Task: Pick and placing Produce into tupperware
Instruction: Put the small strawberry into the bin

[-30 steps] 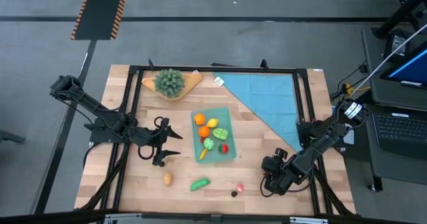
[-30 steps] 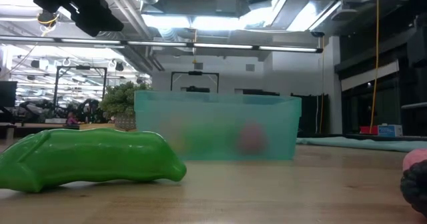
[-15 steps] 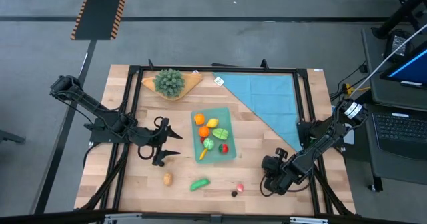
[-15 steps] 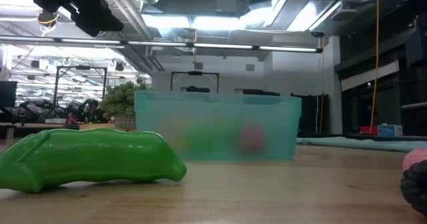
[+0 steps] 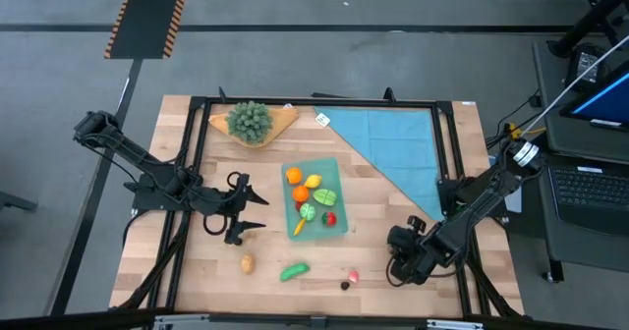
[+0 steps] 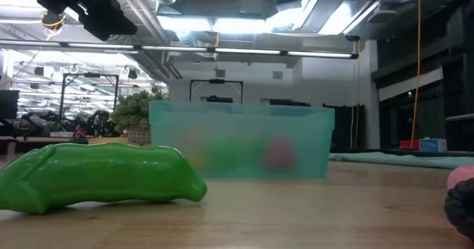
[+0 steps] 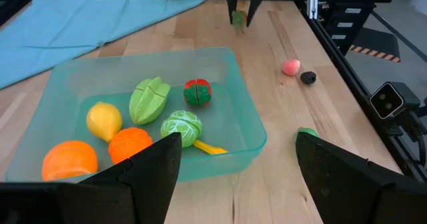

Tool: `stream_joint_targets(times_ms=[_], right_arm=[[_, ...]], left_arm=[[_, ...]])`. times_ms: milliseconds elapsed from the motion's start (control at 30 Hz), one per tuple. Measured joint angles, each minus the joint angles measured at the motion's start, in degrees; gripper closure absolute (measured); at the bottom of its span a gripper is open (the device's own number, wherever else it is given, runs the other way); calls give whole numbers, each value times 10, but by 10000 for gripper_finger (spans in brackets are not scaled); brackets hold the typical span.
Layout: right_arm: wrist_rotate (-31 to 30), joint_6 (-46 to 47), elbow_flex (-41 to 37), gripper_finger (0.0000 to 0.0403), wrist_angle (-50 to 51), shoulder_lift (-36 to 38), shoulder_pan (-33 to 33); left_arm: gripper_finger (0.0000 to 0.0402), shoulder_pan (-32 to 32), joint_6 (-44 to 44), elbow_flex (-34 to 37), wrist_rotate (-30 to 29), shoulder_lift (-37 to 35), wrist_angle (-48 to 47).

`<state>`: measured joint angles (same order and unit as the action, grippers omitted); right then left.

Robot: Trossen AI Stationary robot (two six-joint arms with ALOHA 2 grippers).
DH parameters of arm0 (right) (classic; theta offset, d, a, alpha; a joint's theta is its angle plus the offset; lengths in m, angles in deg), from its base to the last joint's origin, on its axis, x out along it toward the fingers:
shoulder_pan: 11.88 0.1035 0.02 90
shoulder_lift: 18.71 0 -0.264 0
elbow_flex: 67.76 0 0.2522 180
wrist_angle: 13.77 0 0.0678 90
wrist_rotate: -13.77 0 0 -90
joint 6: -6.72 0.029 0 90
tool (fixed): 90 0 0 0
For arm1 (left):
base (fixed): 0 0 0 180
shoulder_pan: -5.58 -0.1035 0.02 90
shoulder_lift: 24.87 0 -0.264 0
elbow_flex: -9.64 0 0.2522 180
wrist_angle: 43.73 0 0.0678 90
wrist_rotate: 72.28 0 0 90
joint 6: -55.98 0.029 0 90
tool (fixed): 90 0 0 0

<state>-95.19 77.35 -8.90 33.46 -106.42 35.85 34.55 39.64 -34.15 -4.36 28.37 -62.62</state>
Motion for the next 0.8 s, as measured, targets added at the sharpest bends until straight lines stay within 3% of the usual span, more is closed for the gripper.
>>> stream_joint_targets(times_ms=[300, 533, 667, 800], right_arm=[[-110, -33, 0, 262, 90, 147, 0], [-234, -91, -44, 260, 89, 267, 0], [-284, -151, -105, 262, 9, 323, 0], [-311, -242, -185, 262, -145, 369, 0]], left_arm=[[115, 0, 0, 0, 0, 0, 0], [115, 0, 0, 0, 0, 0, 0], [115, 0, 0, 0, 0, 0, 0], [115, 0, 0, 0, 0, 0, 0]])
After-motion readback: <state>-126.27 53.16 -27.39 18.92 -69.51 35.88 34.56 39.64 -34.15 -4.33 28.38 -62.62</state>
